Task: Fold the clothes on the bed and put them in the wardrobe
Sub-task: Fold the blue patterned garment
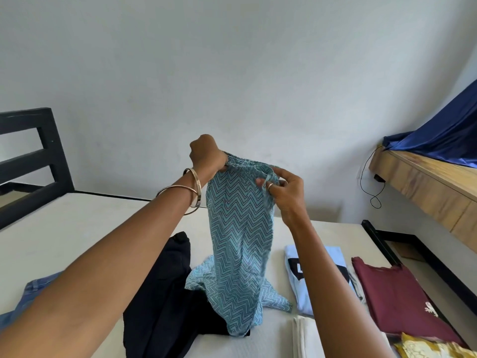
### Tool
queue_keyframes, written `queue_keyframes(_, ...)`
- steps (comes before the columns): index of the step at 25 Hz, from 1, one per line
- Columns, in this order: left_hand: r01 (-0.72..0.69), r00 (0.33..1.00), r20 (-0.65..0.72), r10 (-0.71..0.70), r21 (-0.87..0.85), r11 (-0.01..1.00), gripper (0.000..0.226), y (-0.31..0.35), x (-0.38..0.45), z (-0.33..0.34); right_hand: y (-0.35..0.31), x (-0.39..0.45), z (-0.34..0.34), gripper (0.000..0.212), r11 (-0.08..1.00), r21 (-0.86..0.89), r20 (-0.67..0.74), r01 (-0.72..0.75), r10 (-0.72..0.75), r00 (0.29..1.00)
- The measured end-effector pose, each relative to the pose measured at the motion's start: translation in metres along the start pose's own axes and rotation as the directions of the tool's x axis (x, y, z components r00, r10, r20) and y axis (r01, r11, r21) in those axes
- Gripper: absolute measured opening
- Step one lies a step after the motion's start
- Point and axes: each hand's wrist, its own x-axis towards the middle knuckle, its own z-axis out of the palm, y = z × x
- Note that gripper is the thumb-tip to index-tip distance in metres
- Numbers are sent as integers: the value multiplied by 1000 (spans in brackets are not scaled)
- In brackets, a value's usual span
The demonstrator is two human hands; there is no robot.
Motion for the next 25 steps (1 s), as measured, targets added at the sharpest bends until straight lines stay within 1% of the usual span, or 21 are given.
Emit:
queue_keyframes(2,-63,998,-6,63,98,993,24,12,-10,-5,4,5,4,24,996,-90,-51,15,-20,998)
queue_keyframes(4,-116,991,-32,129,259,959,31,17,-16,-11,7,10,3,24,991,-129,-135,-24,7,991)
queue_keyframes(5,-135,986,-47,158,315,940,35,18,-18,-14,7,10,1,25,990,-143,-141,-17,-3,990)
queue_keyframes(7,-185,978,-16,207,385,904,34,14,-17,-16,2,10,-2,26,977,-203,-114,61,-85,990)
queue_keyframes(8,-214,974,15,226,384,898,35,11,-17,-15,-4,8,-2,29,963,-240,-86,122,-146,986)
queue_keyframes(9,-258,966,67,251,371,892,48,8,-17,-15,-12,7,-1,35,946,-275,-58,174,-197,979)
queue_keyframes(10,-356,934,159,320,330,875,65,8,-17,-15,-21,7,-1,42,926,-306,-21,222,-240,971)
queue_keyframes(11,-503,854,281,437,234,832,78,9,-18,-16,-31,9,-1,49,902,-337,30,269,-275,961)
queue_keyframes(12,-628,735,406,543,108,771,85,12,-19,-17,-42,11,1,54,880,-351,90,320,-309,947)
queue_keyframes(13,-688,620,511,595,-10,725,88,18,-22,-18,-52,14,2,57,863,-349,144,365,-336,931)
queue_keyframes(14,-691,545,578,608,-101,715,87,25,-24,-19,-61,16,4,60,861,-324,177,393,-353,919)
queue_keyframes(15,-662,528,597,604,-156,733,83,30,-26,-19,-69,16,5,61,875,-268,178,402,-365,914)
queue_keyframes(16,-628,551,577,603,-188,755,74,35,-26,-18,-74,15,3,62,901,-178,156,396,-371,915)
queue_keyframes(17,-613,594,534,602,-184,768,62,39,-25,-15,-74,13,0,64,928,-61,133,368,-358,924)
queue_keyframes(18,-626,631,475,614,-156,764,50,44,-25,-12,-70,11,-9,66,950,61,125,306,-311,942)
queue_keyframes(19,-643,668,405,624,-109,758,41,46,-26,-10,-60,8,-20,68,965,149,152,214,-237,960)
queue_keyframes(20,-641,706,338,622,-70,765,37,48,-24,-9,-45,3,-29,69,978,177,215,114,-151,965)
queue_keyframes(22,-625,757,245,606,2,780,33,54,-20,-10,-6,-10,-45,61,997,64,353,-51,25,935)
queue_keyframes(23,-628,769,201,607,57,777,32,59,-18,-12,14,-16,-51,48,995,-60,370,-81,98,924)
queue_keyframes(24,-636,771,139,621,126,761,32,64,-15,-14,31,-19,-55,31,976,-204,304,-79,140,942)
queue_keyframes(25,-641,763,59,644,199,741,32,69,-11,-16,40,-21,-57,17,934,-350,141,-73,130,981)
